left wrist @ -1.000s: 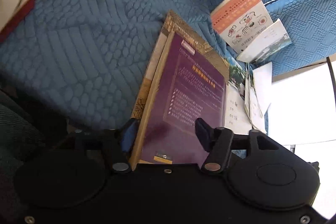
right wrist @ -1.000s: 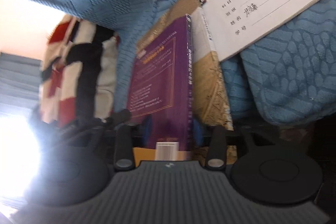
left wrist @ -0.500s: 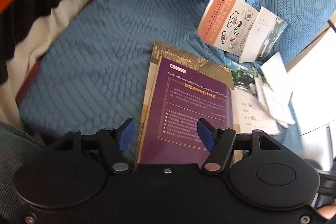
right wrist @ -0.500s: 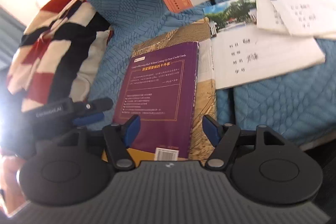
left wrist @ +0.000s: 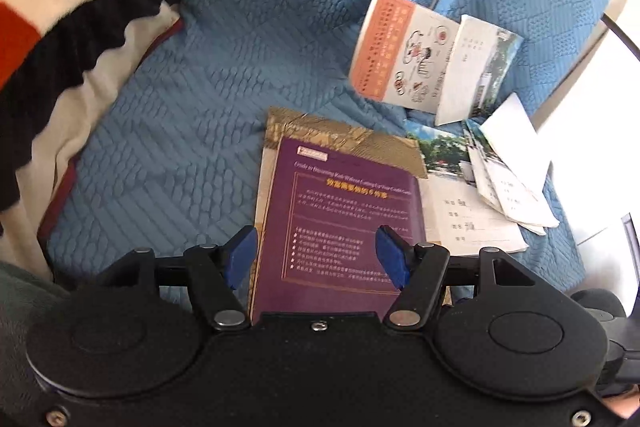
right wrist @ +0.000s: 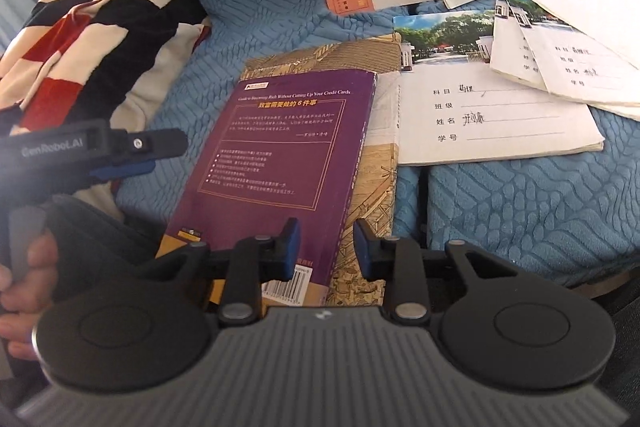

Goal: Organize objects
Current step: 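Open both grippers and release the purple book on the tan book, then move the left gripper to the orange cartoon booklet against the seatback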

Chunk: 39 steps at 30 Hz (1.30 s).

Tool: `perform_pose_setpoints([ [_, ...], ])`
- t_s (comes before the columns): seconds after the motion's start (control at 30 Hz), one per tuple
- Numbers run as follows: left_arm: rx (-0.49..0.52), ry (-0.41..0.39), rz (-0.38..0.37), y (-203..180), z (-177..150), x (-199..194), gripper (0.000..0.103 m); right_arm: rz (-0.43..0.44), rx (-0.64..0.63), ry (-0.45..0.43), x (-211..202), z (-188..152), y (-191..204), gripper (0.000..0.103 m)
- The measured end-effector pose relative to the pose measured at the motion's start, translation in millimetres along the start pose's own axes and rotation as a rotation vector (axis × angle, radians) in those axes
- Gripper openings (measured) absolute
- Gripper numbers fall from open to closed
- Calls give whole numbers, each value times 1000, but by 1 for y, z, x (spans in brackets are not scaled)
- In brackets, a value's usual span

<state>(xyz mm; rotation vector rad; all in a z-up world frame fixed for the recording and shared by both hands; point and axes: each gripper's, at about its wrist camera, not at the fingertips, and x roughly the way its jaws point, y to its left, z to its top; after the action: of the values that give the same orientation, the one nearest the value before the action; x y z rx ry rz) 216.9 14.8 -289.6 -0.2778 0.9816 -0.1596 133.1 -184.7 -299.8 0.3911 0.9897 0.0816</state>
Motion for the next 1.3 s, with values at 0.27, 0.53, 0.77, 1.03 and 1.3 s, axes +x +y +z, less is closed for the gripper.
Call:
perform_pose_setpoints([
  [0.27,18,-15,-16,-6,13,-15,64,-9,17,-25,-12,9,2,32],
  [0.53,48,-11,0,-17,24,-22,64,-9,34,-73,-32,25,-1,34],
  [0.77,62,-1,-13,-34,37,-24,64,-23,23,-156,-57,44,-6,34],
  [1.03,95,-58,-25,-64,51,-29,64,-67,9,-209,-63,57,-23,34],
  [1.3,96,-93,-22,-67,65,-20,66,-92,-41,-262,-59,65,-26,34],
])
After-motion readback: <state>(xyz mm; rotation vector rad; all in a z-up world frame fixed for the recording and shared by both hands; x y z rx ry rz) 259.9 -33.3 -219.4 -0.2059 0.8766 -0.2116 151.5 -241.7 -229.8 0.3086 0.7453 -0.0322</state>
